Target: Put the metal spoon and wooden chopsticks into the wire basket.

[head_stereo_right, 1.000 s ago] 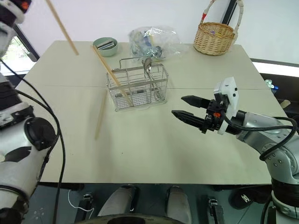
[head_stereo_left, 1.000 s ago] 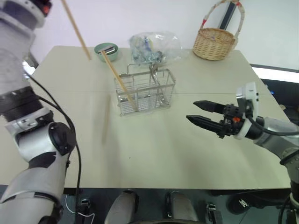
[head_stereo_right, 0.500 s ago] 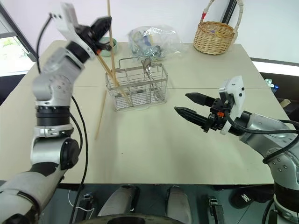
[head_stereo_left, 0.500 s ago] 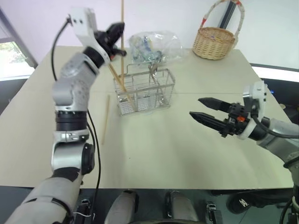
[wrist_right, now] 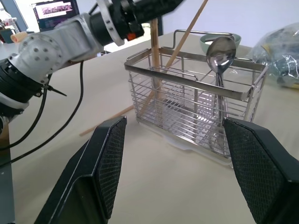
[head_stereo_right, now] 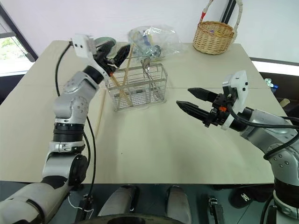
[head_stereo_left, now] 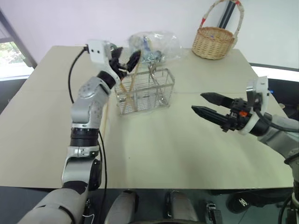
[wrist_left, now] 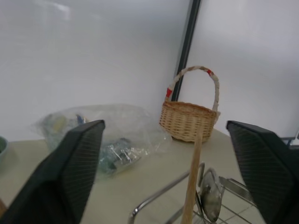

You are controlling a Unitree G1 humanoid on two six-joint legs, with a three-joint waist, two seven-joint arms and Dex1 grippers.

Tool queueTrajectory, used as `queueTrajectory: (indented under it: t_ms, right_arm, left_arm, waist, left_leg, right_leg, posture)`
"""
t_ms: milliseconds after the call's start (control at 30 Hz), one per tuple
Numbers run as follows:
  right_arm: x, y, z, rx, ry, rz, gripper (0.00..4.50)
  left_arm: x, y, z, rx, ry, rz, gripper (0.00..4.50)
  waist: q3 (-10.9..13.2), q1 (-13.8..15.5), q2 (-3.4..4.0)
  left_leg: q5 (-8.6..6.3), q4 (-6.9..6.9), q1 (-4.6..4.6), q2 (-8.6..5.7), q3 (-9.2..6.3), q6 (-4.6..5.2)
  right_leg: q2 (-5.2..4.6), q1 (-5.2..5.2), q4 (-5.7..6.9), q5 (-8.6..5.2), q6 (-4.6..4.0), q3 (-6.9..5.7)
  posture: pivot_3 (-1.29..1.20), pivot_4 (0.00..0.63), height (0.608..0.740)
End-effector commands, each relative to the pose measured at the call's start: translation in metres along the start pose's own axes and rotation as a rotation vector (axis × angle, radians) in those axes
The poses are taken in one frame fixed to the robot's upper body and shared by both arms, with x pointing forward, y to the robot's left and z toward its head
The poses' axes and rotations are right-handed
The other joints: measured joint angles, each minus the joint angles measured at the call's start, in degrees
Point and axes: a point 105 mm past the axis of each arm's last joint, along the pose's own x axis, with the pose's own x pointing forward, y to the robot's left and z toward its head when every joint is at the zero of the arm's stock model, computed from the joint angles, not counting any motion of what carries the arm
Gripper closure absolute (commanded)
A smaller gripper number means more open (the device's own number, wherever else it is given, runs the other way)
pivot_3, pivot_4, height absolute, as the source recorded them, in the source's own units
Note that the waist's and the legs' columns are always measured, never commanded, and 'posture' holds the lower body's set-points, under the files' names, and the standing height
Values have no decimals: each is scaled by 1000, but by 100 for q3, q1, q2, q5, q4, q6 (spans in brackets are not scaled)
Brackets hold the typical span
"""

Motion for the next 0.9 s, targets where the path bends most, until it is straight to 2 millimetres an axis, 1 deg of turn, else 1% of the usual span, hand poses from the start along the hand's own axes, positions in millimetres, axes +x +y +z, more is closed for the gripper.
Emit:
queueTrajectory:
  t_ms: [33,100,200,233,300,367,467,533,567,600,667,733,800,867,900]
  right_arm:
    - [3,-1,8,-18,-27,15,1125]
    - [7,-1,6,-15,-26,25,1125]
    - [11,0,5,-10,-27,43,1125]
    - [13,0,4,-9,-26,47,1125]
    - [14,0,3,-5,-26,54,1125]
    - [16,1,1,-3,-21,63,1125]
    - [17,3,-2,-10,-7,82,1125]
    - [17,3,-2,-10,-6,87,1125]
    - [17,3,-2,-9,-6,87,1125]
    - [17,2,-2,-7,-5,87,1125]
    - [16,2,-3,-2,-4,86,1125]
    - [16,2,-5,-1,5,91,1125]
    - [16,3,-5,0,9,97,1125]
    - [16,3,-4,-1,9,99,1125]
    - [16,3,-4,-3,10,99,1125]
  left_arm:
    - [-1,-2,34,16,-52,-9,42]
    - [-1,1,59,28,-82,4,42]
    - [-3,3,109,70,-156,29,42]
    - [-4,4,123,80,-173,41,42]
    - [-6,6,144,83,-184,64,42]
    - [-7,13,154,96,-143,118,42]
    - [-13,35,150,91,-27,250,42]
    - [-21,52,140,92,82,373,42]
    - [-25,58,137,92,107,416,42]
    - [-30,64,133,94,152,465,42]
    - [-38,73,132,122,186,541,42]
    - [-51,86,122,152,265,628,42]
    - [-63,95,103,135,362,686,42]
    - [-70,97,79,95,453,701,42]
    - [-72,97,71,142,477,692,42]
  waist:
    - [0,0,0]
    - [2,-2,0]
    - [7,-7,-1]
    - [8,-7,0]
    - [8,-8,1]
    - [7,-8,8]
    - [11,-7,16]
    - [12,-8,15]
    - [13,-12,13]
    - [14,-14,11]
    - [15,-16,10]
    - [16,-16,11]
    - [15,-23,12]
    - [15,-14,12]
    - [15,-10,12]
  left_leg:
    - [0,0,0,0,0,0]
    - [0,0,-1,0,-2,0]
    - [0,-1,-4,1,-3,0]
    - [0,-2,-6,1,-4,0]
    - [0,-5,-4,0,-3,-1]
    - [0,-9,2,-2,-2,-1]
    - [-1,-10,9,-3,-2,0]
    - [0,-9,9,-2,-6,-1]
    - [1,-8,9,-1,-8,-2]
    - [1,-8,9,0,-8,-3]
    - [1,-7,8,0,-8,-3]
    - [2,-10,6,0,-7,-5]
    - [2,-16,7,0,-4,-6]
    - [2,-18,8,0,-5,-6]
    - [3,-18,9,0,-4,-7]
  right_leg:
    - [0,0,0,0,0,0]
    - [1,-1,1,0,0,-1]
    - [4,-7,2,0,0,-2]
    - [4,-8,1,0,0,-2]
    - [4,-8,1,0,1,-2]
    - [2,-4,0,-1,2,-1]
    - [3,0,4,-3,5,-1]
    - [6,-1,13,-4,7,-1]
    - [8,-1,13,-5,8,-1]
    - [10,-2,13,-5,8,-1]
    - [10,-3,13,-5,8,-1]
    - [9,-7,13,-4,6,0]
    - [8,-11,13,-4,7,4]
    - [8,-12,13,-4,6,5]
    - [7,-11,13,-4,6,5]
  posture:
    - [0,150,688]
    - [0,150,688]
    - [0,150,688]
    - [0,150,688]
    - [0,150,688]
    - [0,150,688]
    - [0,150,688]
    - [0,150,688]
    - [0,150,688]
    - [0,150,688]
    - [0,150,688]
    - [0,150,688]
    - [0,150,688]
    - [0,150,688]
    - [0,150,688]
